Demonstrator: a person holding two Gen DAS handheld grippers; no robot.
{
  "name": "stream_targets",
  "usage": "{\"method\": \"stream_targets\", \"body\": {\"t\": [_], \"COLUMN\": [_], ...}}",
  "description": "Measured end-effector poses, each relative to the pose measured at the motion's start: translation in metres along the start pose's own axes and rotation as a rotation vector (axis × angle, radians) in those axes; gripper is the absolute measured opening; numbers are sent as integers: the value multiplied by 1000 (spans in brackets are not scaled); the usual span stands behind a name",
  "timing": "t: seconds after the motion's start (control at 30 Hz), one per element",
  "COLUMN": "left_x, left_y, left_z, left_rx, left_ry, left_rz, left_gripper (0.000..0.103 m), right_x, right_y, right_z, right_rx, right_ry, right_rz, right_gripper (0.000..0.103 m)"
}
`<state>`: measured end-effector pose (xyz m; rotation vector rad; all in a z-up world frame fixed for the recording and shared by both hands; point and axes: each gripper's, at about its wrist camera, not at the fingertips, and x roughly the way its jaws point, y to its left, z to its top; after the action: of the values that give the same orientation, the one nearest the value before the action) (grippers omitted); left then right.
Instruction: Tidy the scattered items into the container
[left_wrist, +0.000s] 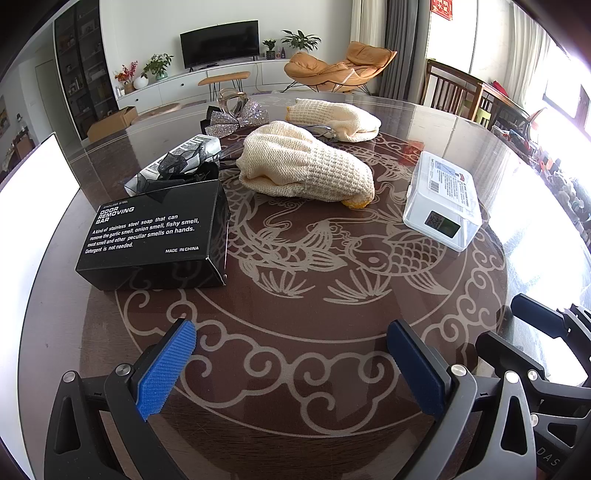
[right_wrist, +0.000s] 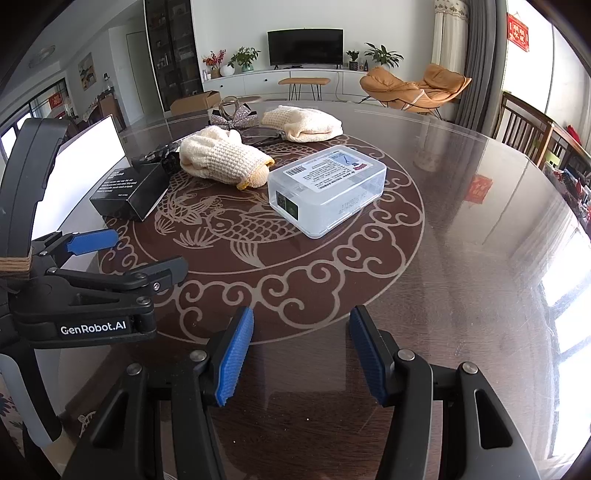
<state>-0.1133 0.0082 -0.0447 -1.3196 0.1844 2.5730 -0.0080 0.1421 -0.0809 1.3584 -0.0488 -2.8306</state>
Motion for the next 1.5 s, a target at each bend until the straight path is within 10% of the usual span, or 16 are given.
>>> {"method": "stream_targets", "body": {"t": [1.5], "left_x": [0], "left_y": [0], "left_z": [0], "left_rx": [0], "left_ry": [0], "left_rz": [0], "left_gripper": [103], "right_x": [-2], "right_y": [-2], "right_z": [0], "right_rx": [16], "right_ry": [-4], "right_rz": [20], "right_gripper": [56]}}
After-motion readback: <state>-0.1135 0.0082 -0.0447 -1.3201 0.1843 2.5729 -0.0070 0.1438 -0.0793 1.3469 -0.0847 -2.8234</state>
